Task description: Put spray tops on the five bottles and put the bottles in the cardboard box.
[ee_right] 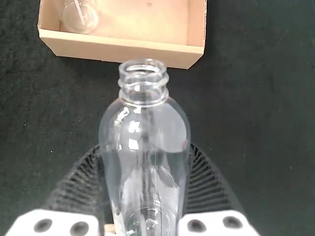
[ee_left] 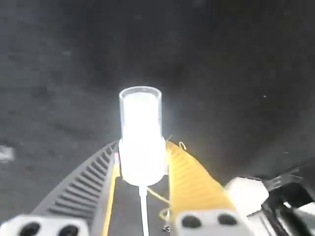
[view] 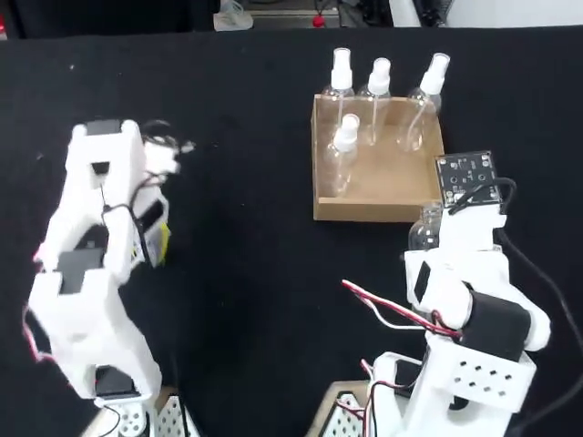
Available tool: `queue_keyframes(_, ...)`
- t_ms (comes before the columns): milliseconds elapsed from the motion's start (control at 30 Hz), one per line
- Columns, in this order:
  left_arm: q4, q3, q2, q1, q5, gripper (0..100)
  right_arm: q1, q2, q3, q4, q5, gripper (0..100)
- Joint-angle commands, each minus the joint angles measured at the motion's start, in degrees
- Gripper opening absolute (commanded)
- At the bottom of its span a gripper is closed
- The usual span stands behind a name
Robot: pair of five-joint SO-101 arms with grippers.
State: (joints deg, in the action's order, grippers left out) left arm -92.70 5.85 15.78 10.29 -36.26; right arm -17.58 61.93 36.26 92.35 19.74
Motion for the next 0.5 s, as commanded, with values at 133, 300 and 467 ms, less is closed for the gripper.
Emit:
queue_keyframes(133, 12.66, 21.85, -16.7, -6.02, -2.29, 8, 0.62, 1.1, -0.13, 0.35, -0.53, 1.1)
queue_keyframes(300, 12.84, 23.96, -17.58, -6.37, -4.13, 21, 0.53, 1.1, -0.13, 0.35, -0.53, 1.1)
queue_keyframes(467, 12.66, 23.34, -18.29, -6.64, -3.6, 31, 0.53, 1.1, -0.13, 0.35, -0.53, 1.1)
